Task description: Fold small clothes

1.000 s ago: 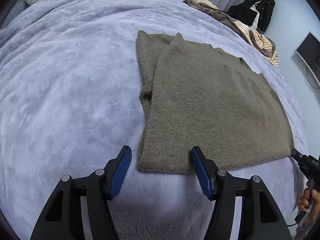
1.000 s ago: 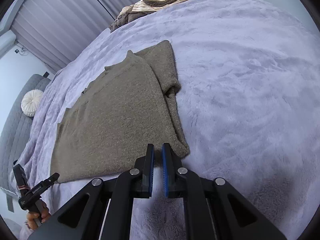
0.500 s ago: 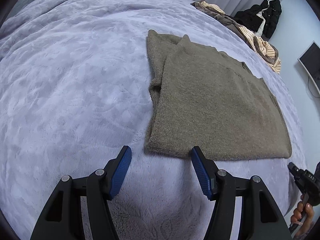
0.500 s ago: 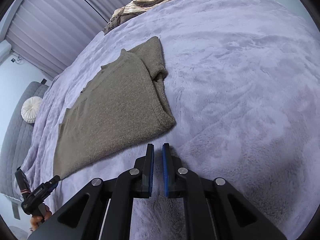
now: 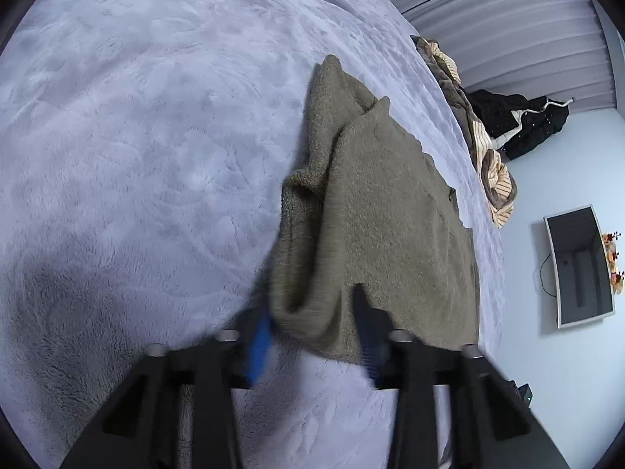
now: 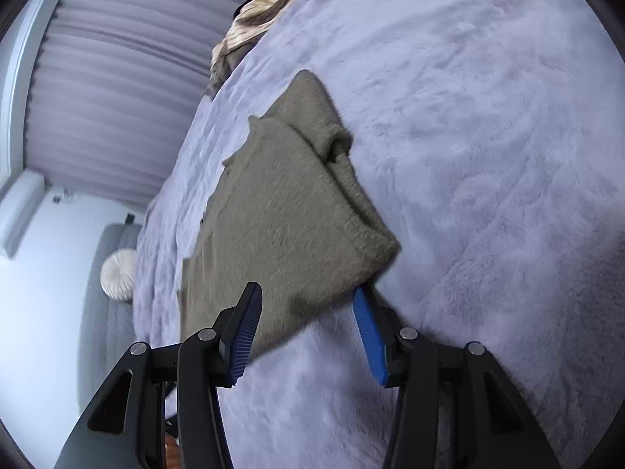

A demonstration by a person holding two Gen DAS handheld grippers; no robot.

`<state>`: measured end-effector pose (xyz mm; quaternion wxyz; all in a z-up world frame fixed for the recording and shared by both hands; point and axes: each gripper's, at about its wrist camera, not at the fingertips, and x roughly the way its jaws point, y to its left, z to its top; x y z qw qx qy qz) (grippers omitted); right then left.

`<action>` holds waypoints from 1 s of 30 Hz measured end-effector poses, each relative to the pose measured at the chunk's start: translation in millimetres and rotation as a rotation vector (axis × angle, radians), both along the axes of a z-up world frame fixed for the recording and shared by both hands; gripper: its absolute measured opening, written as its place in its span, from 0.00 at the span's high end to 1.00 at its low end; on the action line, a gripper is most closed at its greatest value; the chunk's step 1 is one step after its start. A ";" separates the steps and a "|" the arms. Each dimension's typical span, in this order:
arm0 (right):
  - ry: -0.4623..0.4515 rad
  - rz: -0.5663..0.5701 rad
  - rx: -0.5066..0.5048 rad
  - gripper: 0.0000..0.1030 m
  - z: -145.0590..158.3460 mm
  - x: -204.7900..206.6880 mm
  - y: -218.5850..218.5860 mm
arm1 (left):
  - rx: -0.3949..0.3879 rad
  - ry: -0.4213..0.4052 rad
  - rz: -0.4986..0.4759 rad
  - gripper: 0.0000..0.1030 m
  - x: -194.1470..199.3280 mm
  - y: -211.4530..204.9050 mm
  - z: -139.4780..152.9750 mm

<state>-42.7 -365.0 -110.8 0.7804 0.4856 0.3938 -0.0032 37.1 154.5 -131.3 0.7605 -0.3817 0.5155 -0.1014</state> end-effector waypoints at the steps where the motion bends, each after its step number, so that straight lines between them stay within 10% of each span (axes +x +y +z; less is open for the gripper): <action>1: 0.003 -0.003 0.008 0.56 -0.8 5.5 -2.0 | -0.002 0.009 -0.007 0.88 1.0 -0.9 -0.3; 2: 0.009 0.011 -0.017 0.88 2.2 11.8 -2.1 | 0.009 -0.002 -0.005 0.88 -0.2 -2.0 2.5; 3: 0.006 0.038 -0.068 0.92 10.8 17.8 0.0 | 0.033 -0.026 -0.014 0.88 -1.6 -4.3 8.6; 11: 0.058 0.163 -0.377 0.92 31.0 30.4 21.7 | 0.202 -0.053 -0.083 0.87 -10.3 -14.4 3.7; 30: 0.030 0.198 -0.363 0.92 37.3 -17.3 32.8 | 0.437 -0.146 -0.146 0.87 -39.8 -18.3 40.3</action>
